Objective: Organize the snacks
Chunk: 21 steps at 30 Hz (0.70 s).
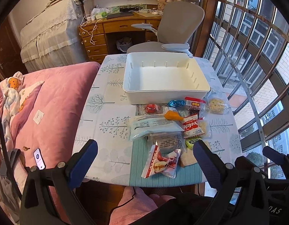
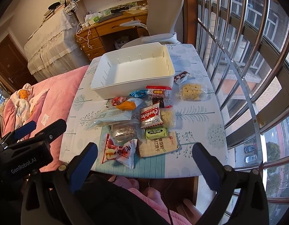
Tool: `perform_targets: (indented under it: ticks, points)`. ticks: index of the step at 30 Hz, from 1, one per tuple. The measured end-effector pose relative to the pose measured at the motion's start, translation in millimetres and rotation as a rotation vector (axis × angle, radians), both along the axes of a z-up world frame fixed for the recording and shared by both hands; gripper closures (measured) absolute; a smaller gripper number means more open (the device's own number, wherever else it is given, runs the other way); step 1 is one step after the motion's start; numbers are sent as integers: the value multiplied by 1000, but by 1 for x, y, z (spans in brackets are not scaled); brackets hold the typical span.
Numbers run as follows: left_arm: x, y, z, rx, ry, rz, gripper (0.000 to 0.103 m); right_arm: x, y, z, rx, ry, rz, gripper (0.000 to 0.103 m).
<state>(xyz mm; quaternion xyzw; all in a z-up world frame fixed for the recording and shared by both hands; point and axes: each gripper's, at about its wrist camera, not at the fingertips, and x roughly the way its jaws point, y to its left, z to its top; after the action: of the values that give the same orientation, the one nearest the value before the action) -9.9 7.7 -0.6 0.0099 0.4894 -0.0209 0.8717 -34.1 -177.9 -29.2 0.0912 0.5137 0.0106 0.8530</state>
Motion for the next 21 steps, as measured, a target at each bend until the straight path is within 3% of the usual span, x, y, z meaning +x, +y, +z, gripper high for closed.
perform_targets:
  ticks: [11, 16, 21]
  points:
    - [-3, 4, 6, 89, -11, 23, 1, -4, -30, -9, 124, -7, -105, 2]
    - [0, 1, 1, 139, 26, 11, 1, -7, -43, -19, 182, 17, -172, 2]
    - [6, -4, -12, 128, 98, -38, 1, -5, -54, -32, 230, 60, -216, 2]
